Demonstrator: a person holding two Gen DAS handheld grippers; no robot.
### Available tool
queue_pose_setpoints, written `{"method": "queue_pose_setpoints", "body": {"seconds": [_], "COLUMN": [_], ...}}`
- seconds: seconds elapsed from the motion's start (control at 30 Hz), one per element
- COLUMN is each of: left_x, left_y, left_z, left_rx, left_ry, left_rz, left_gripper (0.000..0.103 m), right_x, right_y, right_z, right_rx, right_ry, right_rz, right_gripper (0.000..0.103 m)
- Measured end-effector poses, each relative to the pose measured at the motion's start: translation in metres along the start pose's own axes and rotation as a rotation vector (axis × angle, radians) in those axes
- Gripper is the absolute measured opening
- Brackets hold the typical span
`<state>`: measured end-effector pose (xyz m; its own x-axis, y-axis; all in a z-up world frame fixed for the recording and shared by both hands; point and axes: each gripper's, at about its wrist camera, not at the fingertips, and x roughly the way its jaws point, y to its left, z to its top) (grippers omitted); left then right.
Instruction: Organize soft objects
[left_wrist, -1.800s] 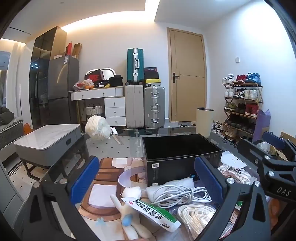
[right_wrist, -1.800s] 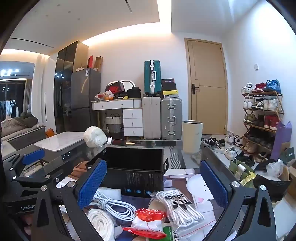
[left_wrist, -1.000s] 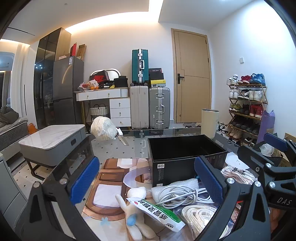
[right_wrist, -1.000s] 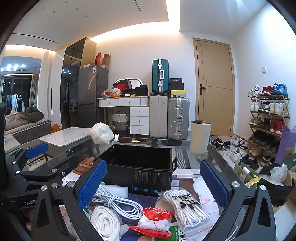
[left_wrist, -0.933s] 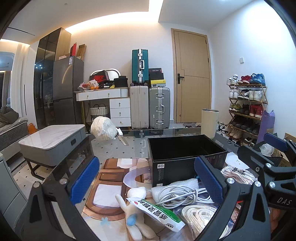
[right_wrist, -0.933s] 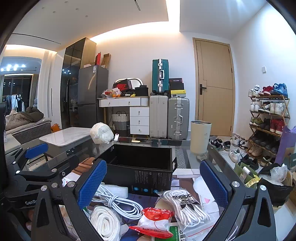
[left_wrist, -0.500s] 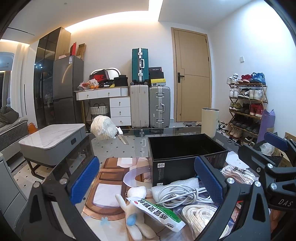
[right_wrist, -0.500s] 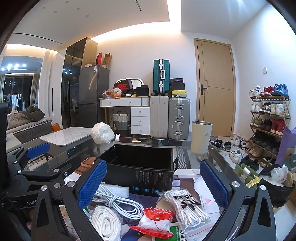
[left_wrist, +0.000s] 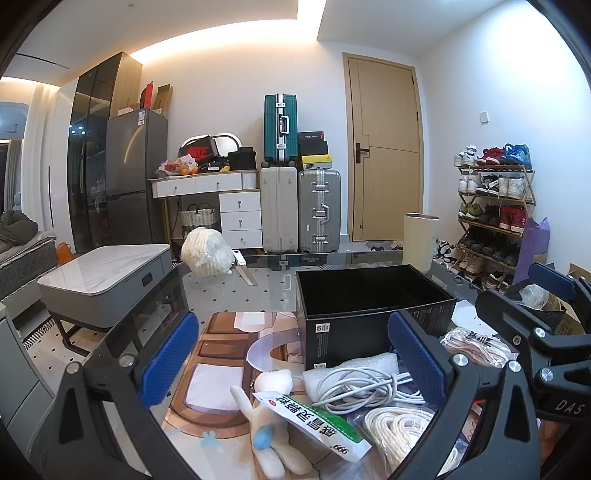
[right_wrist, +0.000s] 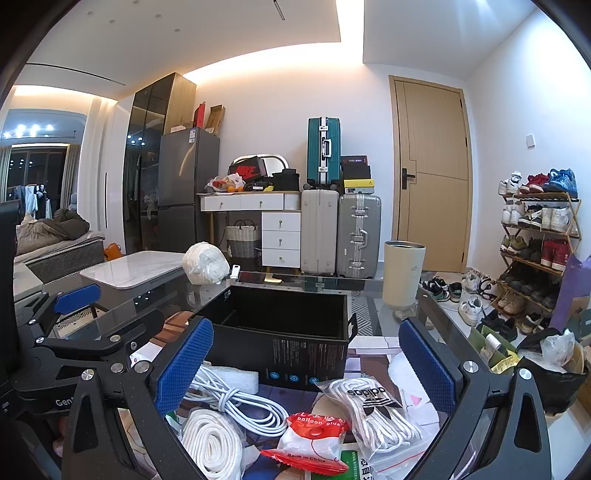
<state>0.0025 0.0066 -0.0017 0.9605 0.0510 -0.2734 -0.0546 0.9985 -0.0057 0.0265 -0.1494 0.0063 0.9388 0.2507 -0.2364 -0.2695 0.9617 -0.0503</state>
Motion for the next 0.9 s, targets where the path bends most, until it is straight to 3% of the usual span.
{"method": "queue_pose_setpoints", "body": {"seconds": [0.47, 0.63, 0.8, 0.9], "left_x": [0.010, 0.019, 0.022, 0.027], "left_y": [-0.006, -0.002, -0.007, -0.014], "left_z": [-0.001, 0.010, 0.031, 0.036], "left_rx": [0.013, 0.006, 0.017, 0.030], "left_ry": [0.055, 0.123, 0.193, 0.278], "left_rz": [0.031, -0.021, -0.081, -0.100], "left_gripper": [0.103, 0.103, 0.103, 0.103], "right_x": [0.004, 0.000, 0.003, 0.015], "right_y": [-0.001, -0.009, -0.017, -0.029], "right_z": [0.002, 0.035, 0.067, 0.069], "right_rx": [0.007, -0.003, -0.048, -0.037], "right_ry": [0.026, 0.032, 0.130, 0.268], "right_rz": [0.000, -0.009, -0.001, 0.021], "right_gripper": [0.102, 0.102, 0.102, 0.102]}}
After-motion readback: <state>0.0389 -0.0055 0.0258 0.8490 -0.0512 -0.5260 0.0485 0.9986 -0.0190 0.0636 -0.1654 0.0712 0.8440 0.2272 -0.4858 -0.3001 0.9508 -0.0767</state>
